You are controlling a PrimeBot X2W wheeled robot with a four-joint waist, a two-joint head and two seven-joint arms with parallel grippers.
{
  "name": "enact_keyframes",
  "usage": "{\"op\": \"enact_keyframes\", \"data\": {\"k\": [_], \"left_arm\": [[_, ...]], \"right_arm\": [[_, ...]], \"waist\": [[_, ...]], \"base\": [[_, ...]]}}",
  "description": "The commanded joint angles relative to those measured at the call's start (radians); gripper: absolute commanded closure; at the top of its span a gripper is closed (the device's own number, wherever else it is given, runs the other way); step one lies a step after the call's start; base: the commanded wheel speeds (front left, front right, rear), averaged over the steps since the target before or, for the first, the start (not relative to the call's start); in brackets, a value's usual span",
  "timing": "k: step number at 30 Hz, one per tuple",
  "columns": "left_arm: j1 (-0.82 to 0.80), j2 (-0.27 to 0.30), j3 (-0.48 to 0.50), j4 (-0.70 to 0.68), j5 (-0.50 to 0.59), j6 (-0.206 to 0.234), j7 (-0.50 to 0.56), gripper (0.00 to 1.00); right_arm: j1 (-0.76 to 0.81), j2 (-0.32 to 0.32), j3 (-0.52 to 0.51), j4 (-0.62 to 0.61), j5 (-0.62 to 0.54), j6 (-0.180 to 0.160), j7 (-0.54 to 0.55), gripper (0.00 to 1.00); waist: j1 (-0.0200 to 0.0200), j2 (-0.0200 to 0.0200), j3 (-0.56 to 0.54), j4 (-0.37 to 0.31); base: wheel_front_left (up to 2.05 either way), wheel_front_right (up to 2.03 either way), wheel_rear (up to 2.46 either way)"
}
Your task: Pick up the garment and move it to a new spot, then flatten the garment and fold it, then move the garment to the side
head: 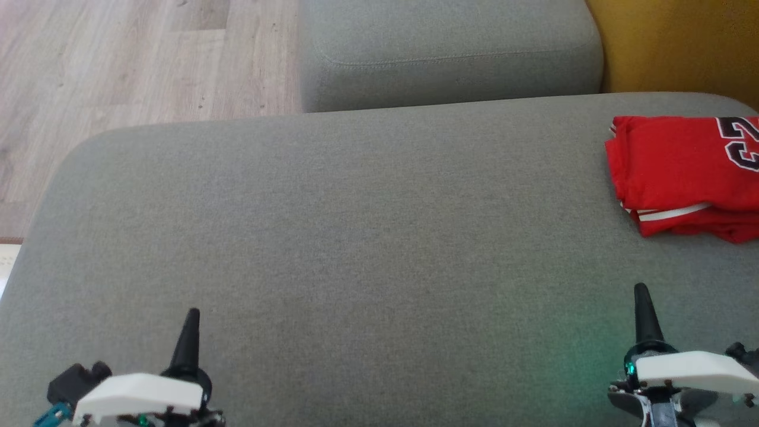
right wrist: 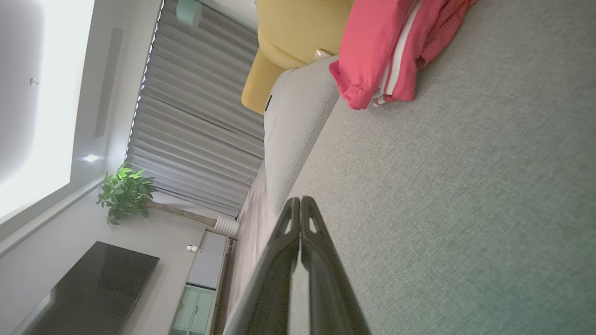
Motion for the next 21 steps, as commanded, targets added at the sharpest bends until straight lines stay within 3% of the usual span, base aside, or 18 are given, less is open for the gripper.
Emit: {"op": "enact_keyframes", "data": {"k": [1,21], "left_arm": [[-0.073,0.016,0.040,-0.027,-0.034,-0.011,0.006,1.00],[-0.137,0.014,0.090,0.008,-0.259,-0.049,0.061,1.00]], "right_arm": [[-0.059,-0.022,0.004,-0.033,0.035,0.005,0.010,1.00],[-0.101,-0.023,-0.028,-0.032,0.252,0.006,0.066,1.00]], "waist": [[-0.0001,0.0000,0.002,0.000],[-0.0001,0.0000,0.020,-0.002]], "base": [[0.00,0.00,0.00],[0.00,0.00,0.00]]}}
